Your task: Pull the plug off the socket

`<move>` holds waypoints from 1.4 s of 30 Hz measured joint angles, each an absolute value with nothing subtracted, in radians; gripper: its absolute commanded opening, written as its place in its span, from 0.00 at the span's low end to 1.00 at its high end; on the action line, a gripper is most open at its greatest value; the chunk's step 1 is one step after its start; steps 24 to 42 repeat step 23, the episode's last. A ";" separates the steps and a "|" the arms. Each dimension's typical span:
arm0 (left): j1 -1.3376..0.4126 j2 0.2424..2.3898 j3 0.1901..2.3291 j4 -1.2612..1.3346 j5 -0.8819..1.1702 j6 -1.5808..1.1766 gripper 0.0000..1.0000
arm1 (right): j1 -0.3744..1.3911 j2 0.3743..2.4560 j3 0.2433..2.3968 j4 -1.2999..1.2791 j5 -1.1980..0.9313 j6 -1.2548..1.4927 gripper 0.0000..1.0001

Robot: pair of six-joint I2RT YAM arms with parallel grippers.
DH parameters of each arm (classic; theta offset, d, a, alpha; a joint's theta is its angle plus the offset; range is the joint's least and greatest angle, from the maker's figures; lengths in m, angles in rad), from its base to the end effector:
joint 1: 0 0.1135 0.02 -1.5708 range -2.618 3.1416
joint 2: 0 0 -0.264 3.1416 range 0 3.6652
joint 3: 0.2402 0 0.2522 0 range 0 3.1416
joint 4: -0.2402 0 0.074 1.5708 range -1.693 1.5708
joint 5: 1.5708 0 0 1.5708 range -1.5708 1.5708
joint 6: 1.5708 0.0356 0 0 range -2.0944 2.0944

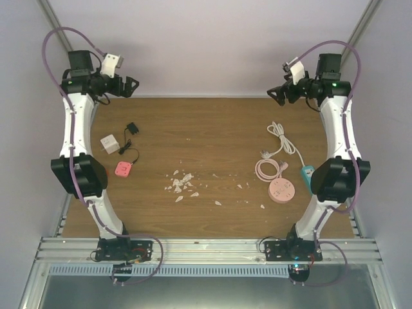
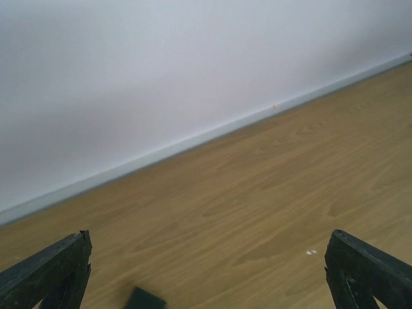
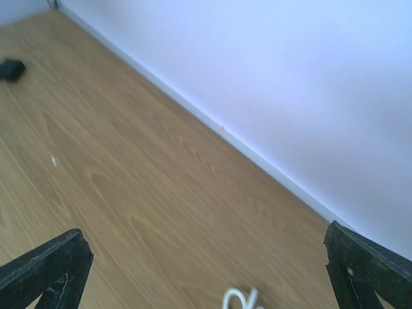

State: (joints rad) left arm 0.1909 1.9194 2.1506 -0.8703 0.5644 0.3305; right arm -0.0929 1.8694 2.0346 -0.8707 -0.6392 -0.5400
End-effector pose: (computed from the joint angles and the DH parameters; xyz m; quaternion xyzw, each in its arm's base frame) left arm 0.4144 0.0607 0.4141 0.1846 0.8473 -0.1292 0.4810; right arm 0.4077 -0.0167 0.3988 -0.3195 0.8112 0.1472 0.4670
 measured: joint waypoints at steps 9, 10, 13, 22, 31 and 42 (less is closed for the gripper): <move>0.112 1.838 1.847 -0.799 0.548 0.294 0.99 | -0.093 1.698 1.665 -0.570 -0.769 -0.270 0.99; 0.107 1.824 1.811 -0.788 0.545 0.289 0.99 | -0.093 1.681 1.619 -0.544 -0.775 -0.252 1.00; 0.101 1.784 1.720 -0.758 0.537 0.276 0.99 | -0.093 1.645 1.507 -0.491 -0.788 -0.225 1.00; 0.102 1.740 1.615 -0.678 0.519 0.217 0.99 | -0.093 1.590 1.370 -0.441 -0.788 -0.207 1.00; 0.103 1.740 1.614 -0.673 0.514 0.211 0.99 | -0.093 1.588 1.370 -0.436 -0.788 -0.207 1.00; 0.103 1.740 1.614 -0.673 0.514 0.211 0.99 | -0.093 1.588 1.370 -0.436 -0.788 -0.207 1.00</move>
